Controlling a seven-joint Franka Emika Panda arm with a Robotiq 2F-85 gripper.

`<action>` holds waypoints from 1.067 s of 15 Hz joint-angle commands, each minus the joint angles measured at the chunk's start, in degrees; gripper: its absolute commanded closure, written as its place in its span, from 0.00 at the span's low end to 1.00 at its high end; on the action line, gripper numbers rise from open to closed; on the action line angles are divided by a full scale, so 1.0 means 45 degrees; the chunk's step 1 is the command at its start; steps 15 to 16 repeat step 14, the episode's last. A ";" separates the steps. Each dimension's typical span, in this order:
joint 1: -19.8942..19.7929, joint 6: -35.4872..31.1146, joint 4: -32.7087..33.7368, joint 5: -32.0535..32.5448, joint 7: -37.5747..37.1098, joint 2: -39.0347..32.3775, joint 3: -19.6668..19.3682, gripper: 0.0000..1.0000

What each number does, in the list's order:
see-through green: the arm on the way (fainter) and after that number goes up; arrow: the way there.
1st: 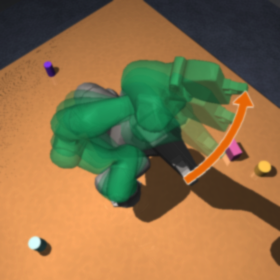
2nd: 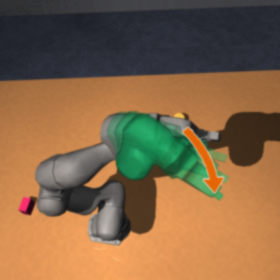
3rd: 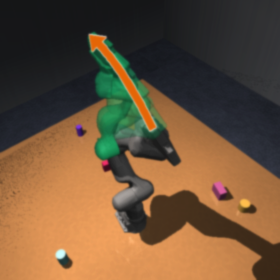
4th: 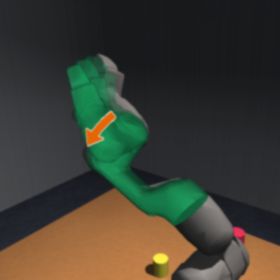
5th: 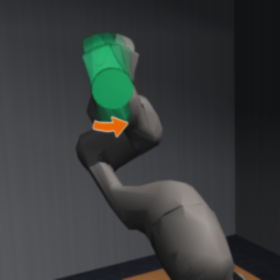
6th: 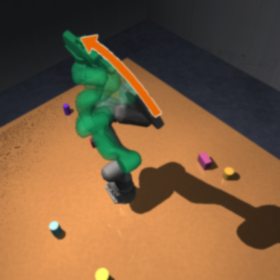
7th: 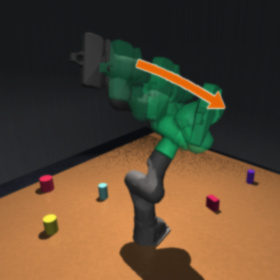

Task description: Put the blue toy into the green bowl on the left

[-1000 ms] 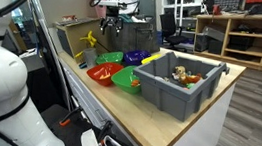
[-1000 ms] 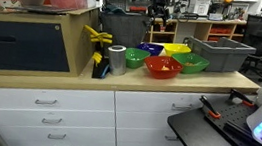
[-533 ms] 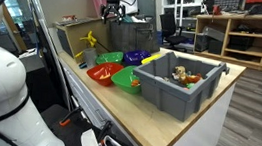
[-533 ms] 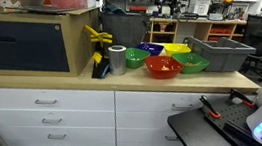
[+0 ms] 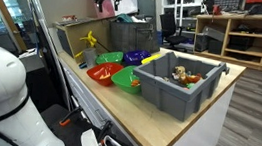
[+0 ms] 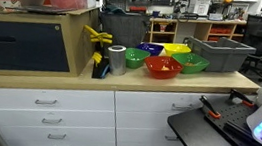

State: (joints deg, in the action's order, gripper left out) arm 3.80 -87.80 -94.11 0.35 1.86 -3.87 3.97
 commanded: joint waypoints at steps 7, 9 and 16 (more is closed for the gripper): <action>0.0181 -0.0156 -0.2839 0.0131 -0.1282 0.2810 0.0168 0.00; 0.0176 -0.0150 -0.3058 0.0129 -0.1290 0.3025 0.0171 0.00; 0.0176 -0.0227 -0.3160 0.0129 -0.1292 0.3029 0.0170 0.00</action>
